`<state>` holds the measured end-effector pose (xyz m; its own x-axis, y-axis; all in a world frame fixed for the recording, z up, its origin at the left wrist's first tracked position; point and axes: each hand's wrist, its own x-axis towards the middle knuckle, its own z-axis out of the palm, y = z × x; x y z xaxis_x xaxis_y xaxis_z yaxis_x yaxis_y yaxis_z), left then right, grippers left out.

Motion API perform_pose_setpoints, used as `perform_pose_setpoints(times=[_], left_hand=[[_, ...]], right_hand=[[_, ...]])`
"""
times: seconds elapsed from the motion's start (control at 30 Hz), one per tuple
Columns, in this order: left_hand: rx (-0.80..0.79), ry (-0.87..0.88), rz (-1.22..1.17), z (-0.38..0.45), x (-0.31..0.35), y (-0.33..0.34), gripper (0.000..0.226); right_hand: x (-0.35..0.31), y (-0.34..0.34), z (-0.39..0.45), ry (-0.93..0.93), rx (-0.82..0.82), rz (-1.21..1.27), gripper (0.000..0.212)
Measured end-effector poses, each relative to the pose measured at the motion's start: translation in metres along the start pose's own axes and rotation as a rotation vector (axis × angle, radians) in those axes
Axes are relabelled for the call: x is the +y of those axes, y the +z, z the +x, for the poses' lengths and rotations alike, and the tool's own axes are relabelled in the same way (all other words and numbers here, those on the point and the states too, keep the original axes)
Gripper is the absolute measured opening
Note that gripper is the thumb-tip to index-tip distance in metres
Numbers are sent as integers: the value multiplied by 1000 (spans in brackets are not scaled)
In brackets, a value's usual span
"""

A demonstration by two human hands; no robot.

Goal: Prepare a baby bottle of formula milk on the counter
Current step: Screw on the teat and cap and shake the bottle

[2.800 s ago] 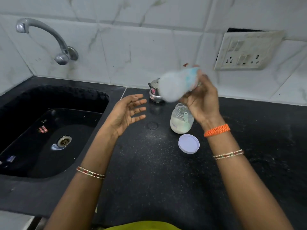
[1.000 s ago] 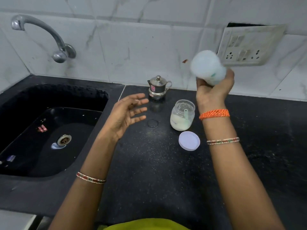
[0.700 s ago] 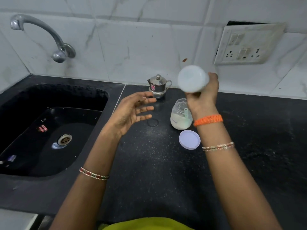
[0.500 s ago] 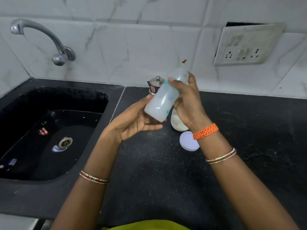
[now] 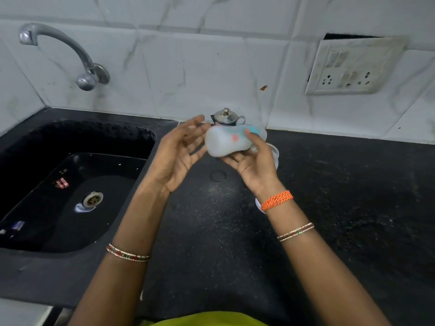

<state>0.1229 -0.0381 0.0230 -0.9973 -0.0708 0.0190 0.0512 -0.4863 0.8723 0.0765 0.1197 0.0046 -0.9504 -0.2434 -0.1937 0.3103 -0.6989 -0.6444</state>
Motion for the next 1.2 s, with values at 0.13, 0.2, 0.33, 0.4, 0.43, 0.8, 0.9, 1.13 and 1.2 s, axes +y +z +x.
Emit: perform_pose_setpoints(times=[0.13,0.2,0.33,0.4,0.43,0.8,0.9,1.13,1.2], left_hand=[[41,25,-119,0,9,-10,32],[113,-3,-85,2,5,-17,33],[186,-64,-72,3,-4,-30,33],[190,-78,-73,2,-7,-31,32],[186,-87,-71,3,-9,-31,32],[189,-130,-69,11,-16,-29,30],[205,-106,-87,10,-16,-34,29],[185,-202,16,17,-25,-36,29],[182,-234,51,16,-31,-38,30]], right_hand=[[-2,2,-3,87,-109,299,39],[-3,6,-8,64,-256,-67,43],[-21,13,-7,-167,-233,0,39],[-27,12,-8,-188,-288,-88,36],[-27,10,-10,-182,-346,-304,36],[-26,-7,-4,-355,-381,-489,47],[-39,-4,4,-430,-242,-213,29],[-30,-1,14,-363,-248,-635,61],[-32,1,25,-391,-246,-811,66]])
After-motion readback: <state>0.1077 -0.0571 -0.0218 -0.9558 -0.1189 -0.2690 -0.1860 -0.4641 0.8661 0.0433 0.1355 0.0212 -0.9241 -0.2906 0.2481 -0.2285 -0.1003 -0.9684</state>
